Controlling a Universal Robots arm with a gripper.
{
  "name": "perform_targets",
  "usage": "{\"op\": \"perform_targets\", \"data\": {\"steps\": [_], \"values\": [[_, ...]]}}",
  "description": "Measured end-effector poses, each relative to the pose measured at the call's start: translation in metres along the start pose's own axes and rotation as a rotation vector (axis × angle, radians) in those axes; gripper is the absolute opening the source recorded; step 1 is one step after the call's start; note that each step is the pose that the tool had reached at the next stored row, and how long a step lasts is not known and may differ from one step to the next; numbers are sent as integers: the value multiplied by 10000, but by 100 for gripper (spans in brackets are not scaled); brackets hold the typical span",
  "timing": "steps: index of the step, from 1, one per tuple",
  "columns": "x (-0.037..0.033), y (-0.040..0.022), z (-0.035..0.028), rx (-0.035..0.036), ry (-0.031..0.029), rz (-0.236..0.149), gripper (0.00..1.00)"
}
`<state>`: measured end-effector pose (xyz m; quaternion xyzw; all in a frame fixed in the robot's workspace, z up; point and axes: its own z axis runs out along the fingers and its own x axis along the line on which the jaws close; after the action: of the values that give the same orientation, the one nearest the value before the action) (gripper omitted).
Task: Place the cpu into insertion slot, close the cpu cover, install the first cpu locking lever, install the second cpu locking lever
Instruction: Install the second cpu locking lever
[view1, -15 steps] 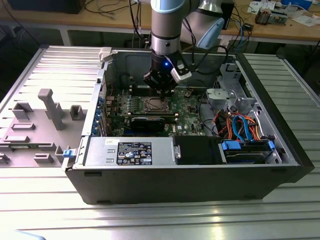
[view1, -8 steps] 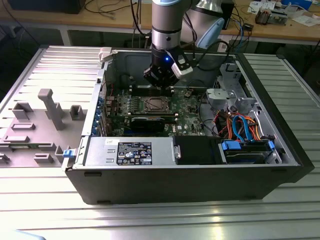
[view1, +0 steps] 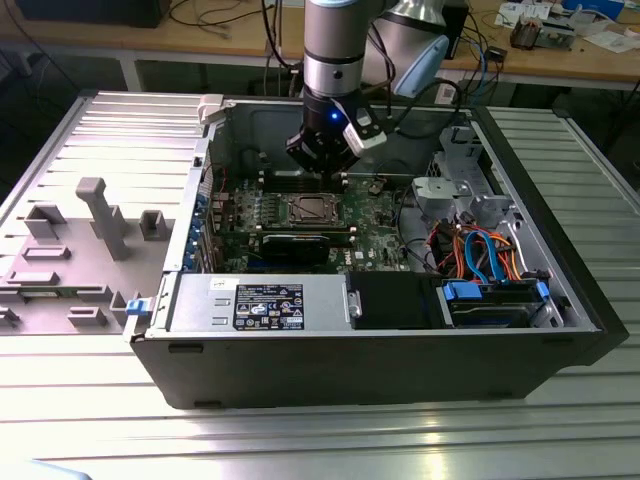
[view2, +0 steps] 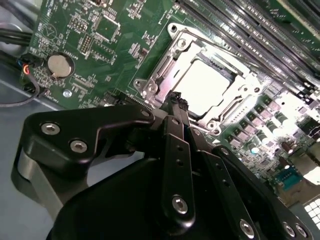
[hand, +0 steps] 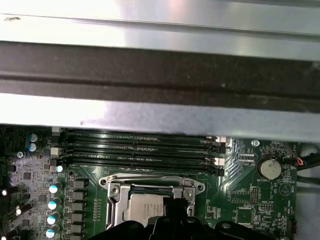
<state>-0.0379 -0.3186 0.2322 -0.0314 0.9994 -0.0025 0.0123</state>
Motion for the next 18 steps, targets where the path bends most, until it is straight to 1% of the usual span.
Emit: {"op": "perform_targets", "data": {"steps": [5, 11, 18], "values": [[5, -68, 6, 7, 7, 15, 11], [12, -187, 16, 9, 8, 21, 11], [13, -190, 16, 10, 8, 21, 11]]}}
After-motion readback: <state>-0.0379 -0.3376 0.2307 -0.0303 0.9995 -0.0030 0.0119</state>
